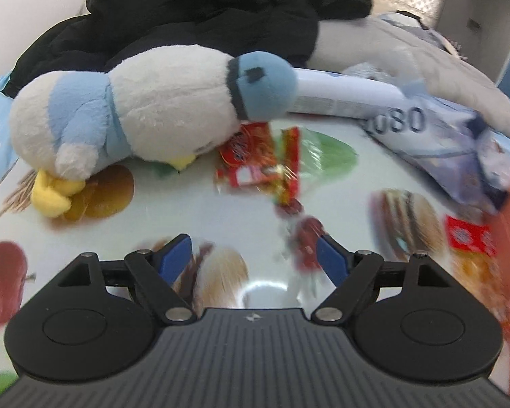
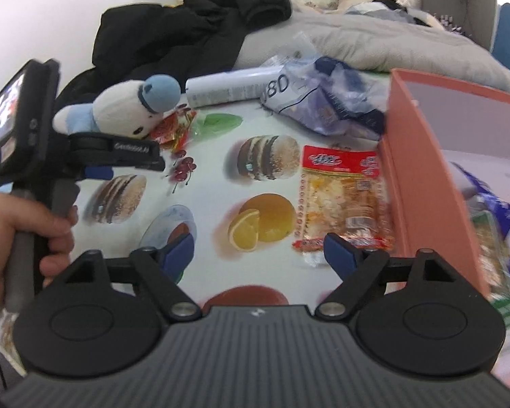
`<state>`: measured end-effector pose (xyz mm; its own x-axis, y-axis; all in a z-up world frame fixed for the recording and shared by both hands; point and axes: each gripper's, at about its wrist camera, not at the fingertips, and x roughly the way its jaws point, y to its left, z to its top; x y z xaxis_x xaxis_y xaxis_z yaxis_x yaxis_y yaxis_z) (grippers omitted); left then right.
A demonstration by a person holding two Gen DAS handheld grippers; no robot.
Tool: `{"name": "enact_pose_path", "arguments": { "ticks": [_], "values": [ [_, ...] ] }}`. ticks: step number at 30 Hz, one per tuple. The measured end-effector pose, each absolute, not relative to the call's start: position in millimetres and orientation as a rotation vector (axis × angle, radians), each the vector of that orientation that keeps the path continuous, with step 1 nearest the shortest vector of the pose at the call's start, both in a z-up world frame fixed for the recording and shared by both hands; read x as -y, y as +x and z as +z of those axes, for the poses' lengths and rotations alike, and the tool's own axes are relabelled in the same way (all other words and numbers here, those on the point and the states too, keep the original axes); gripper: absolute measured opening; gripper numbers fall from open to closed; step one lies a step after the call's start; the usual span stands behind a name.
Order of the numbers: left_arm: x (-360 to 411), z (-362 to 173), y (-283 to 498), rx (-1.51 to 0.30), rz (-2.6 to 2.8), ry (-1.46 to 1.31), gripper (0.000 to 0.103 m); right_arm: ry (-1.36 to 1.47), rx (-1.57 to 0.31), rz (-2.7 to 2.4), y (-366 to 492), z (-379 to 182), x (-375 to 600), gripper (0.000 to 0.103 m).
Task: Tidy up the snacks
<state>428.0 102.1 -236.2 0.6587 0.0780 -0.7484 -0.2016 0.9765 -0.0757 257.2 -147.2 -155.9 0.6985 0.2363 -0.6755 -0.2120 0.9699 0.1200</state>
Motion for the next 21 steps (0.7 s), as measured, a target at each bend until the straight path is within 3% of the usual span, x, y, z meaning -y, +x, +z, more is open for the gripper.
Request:
{"name": "enact_pose_path", "arguments": {
  "ticks": [3,6,12,17,19,21],
  "values": [
    [-106.1,-240.6,448.8,-0.813,0.174,-0.151,0.084,-0.009,-0.744,0.233,271.0,-166.0,140.0,0.084],
    [-110.3,-245.2,468.9,-0.798,0.193,-0.152,0.084,-0.062,-0.741,0.205,283.6,-176.0,134.9,0.074],
    [-108.7,-254.2,494.2,-0.778,0.217,-0.157,0.082,-0.102,-0.74,0.161,307.2,-186.9,138.3,0.071],
    [-104.0,-260.5,503.1,-0.753,0.239,-0.154,0.066,-0.115,-0.732,0.154,325.9,-192.9,144.8,0.071],
    [-99.2,-260.8,506.6,-0.766,0.258,-0.113,0.053,-0.112,-0.746,0.166,331.8,-196.3,147.7,0.064],
    [-99.2,-259.5,507.2,-0.766,0.263,-0.118,0.053,-0.08,-0.798,0.19,337.8,-202.8,151.8,0.056]
  ]
}}
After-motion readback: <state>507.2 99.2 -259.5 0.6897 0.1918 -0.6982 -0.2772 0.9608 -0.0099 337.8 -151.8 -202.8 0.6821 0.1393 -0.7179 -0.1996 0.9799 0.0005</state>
